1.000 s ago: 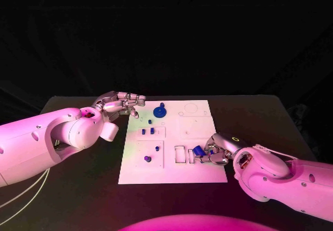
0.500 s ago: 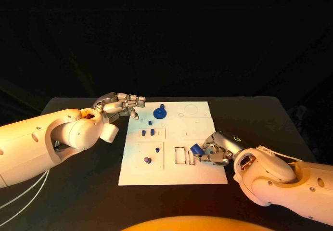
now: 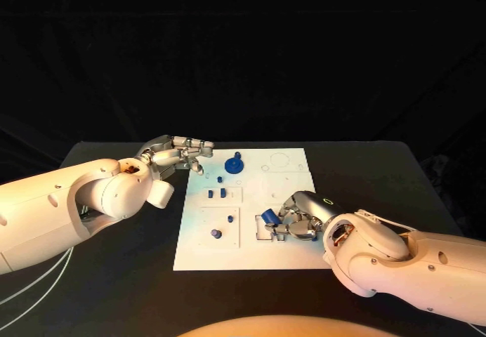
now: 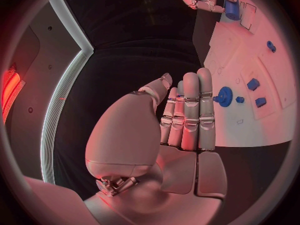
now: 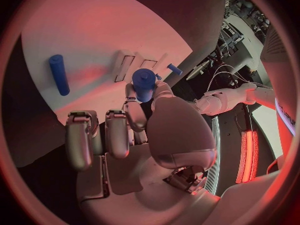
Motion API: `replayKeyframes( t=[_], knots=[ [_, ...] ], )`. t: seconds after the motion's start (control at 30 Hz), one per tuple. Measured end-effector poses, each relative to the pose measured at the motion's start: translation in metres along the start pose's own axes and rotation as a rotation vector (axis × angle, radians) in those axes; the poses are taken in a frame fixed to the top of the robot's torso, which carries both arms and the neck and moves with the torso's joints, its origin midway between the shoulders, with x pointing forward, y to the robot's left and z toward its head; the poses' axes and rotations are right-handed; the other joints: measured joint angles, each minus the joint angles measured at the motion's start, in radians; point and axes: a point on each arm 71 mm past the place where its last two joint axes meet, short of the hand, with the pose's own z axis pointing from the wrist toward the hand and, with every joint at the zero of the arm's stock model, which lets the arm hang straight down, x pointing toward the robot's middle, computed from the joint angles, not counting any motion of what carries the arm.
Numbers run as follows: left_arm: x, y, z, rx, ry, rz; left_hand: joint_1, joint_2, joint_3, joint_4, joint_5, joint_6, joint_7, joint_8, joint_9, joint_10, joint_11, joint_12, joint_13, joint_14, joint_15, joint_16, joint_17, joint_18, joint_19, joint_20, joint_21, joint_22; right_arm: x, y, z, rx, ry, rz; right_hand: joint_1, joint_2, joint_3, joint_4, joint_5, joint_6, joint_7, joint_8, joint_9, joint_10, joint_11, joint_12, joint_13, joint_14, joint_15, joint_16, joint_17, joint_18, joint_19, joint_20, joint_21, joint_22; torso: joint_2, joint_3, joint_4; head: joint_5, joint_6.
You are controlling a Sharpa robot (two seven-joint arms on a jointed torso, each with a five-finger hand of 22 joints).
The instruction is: Assemble the parts on the task board
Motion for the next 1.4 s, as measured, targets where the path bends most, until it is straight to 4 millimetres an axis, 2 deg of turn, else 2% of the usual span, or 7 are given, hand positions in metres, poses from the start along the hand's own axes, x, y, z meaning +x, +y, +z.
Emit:
replayKeyframes(
  t=[0.2, 0.53, 0.73, 0.9, 1.07, 1.23, 1.4],
  knots=[
    [0.000, 0.000, 0.000, 0.000, 0.002, 0.000, 0.000, 0.000, 0.000, 0.000, 0.000, 0.000, 0.000, 0.000, 0.000, 0.000, 0.000, 0.000, 0.000, 0.000, 0.000, 0.000, 0.000, 0.000, 0.000, 0.000, 0.000, 0.000, 0.005, 0.002, 0.007, 0.008, 0.029, 0.005, -0.022, 0.022, -0.022, 0.001, -0.022, 0.000, 0.000, 0.009, 0.017, 0.015, -0.006, 0.016, 0.021, 0.002, -0.002, 0.003, 0.000, 0.000, -0.004, -0.004, 0.000, 0.000, 0.000, 0.0001, 0.0008, 0.003, 0.000],
    [0.001, 0.000, 0.000, -0.001, 0.003, 0.000, 0.000, 0.000, 0.000, 0.000, 0.000, 0.000, 0.000, 0.000, 0.000, 0.000, 0.000, 0.000, 0.000, 0.000, 0.000, 0.000, 0.000, 0.000, 0.000, 0.000, 0.000, 0.000, 0.010, 0.003, 0.014, 0.014, 0.061, 0.001, -0.050, 0.023, -0.047, 0.001, -0.053, 0.004, -0.004, 0.023, 0.030, 0.033, -0.010, 0.031, 0.043, 0.000, -0.007, 0.004, 0.000, 0.000, 0.000, -0.007, 0.004, 0.000, 0.001, 0.0003, 0.0000, 0.008, 0.000],
    [0.001, 0.000, 0.000, -0.002, 0.004, -0.001, 0.000, 0.000, 0.000, 0.000, 0.000, 0.000, 0.000, 0.000, 0.000, -0.002, 0.001, 0.000, 0.000, 0.000, 0.000, 0.000, 0.000, 0.000, 0.000, 0.000, -0.002, 0.000, 0.011, 0.003, 0.015, 0.015, 0.068, -0.002, -0.076, 0.020, -0.081, 0.001, -0.148, 0.021, -0.021, 0.025, 0.040, 0.035, -0.012, 0.031, 0.046, 0.000, -0.007, 0.004, 0.000, 0.000, 0.000, -0.007, 0.004, 0.000, 0.001, 0.0002, -0.0006, 0.009, -0.001],
    [0.001, 0.000, 0.000, -0.003, 0.005, -0.001, 0.000, 0.000, 0.000, 0.000, 0.000, 0.000, 0.000, 0.000, 0.000, -0.007, 0.000, 0.000, 0.000, 0.000, 0.000, 0.000, 0.000, 0.000, 0.000, 0.000, -0.004, -0.001, 0.011, 0.003, 0.016, 0.016, 0.068, -0.004, -0.125, -0.007, -0.100, 0.002, -0.278, 0.009, -0.013, 0.032, 0.048, 0.030, -0.007, 0.006, 0.036, 0.000, -0.007, 0.004, 0.000, 0.000, 0.000, -0.007, -0.005, 0.000, 0.001, 0.0002, -0.0006, 0.009, -0.002],
    [0.001, 0.000, 0.000, -0.004, 0.005, -0.001, 0.000, 0.000, 0.000, 0.000, 0.000, 0.000, 0.000, 0.000, 0.000, -0.007, 0.000, 0.000, 0.000, 0.000, 0.000, 0.000, 0.000, 0.000, 0.000, 0.000, -0.004, -0.001, 0.011, 0.002, 0.017, 0.019, 0.062, -0.006, -0.193, -0.075, -0.077, 0.005, -0.371, -0.007, -0.010, 0.032, 0.055, 0.013, -0.001, -0.034, 0.010, 0.000, -0.007, 0.004, 0.000, 0.000, 0.000, -0.007, -0.019, 0.000, 0.001, 0.0002, -0.0006, 0.009, -0.002],
    [0.001, 0.000, 0.000, -0.004, 0.005, -0.001, 0.000, 0.000, 0.000, 0.000, 0.000, 0.000, 0.000, 0.000, 0.000, -0.007, 0.000, 0.000, 0.000, 0.000, 0.000, 0.000, 0.000, 0.000, 0.000, 0.000, -0.004, -0.001, 0.010, 0.003, 0.017, 0.013, 0.052, -0.011, -0.225, -0.107, -0.061, 0.005, -0.388, -0.010, -0.007, 0.032, 0.058, 0.004, 0.001, -0.050, 0.000, 0.000, -0.007, -0.002, 0.001, 0.000, 0.000, -0.007, -0.024, -0.001, 0.001, 0.0002, -0.0011, 0.007, -0.002],
    [0.000, 0.000, 0.000, -0.005, 0.005, -0.001, 0.000, 0.000, 0.000, 0.000, 0.000, 0.000, 0.000, 0.000, 0.000, -0.007, 0.000, 0.000, 0.000, 0.000, 0.000, 0.000, 0.000, 0.000, 0.000, 0.000, -0.004, -0.001, 0.009, 0.005, 0.013, 0.000, 0.044, -0.015, -0.215, -0.079, -0.027, 0.003, -0.347, -0.010, -0.007, 0.032, 0.064, 0.004, 0.001, -0.049, 0.009, 0.000, -0.007, -0.002, 0.001, 0.000, 0.000, -0.007, -0.024, -0.001, 0.001, 0.0009, -0.0011, 0.005, -0.002]
  ],
)
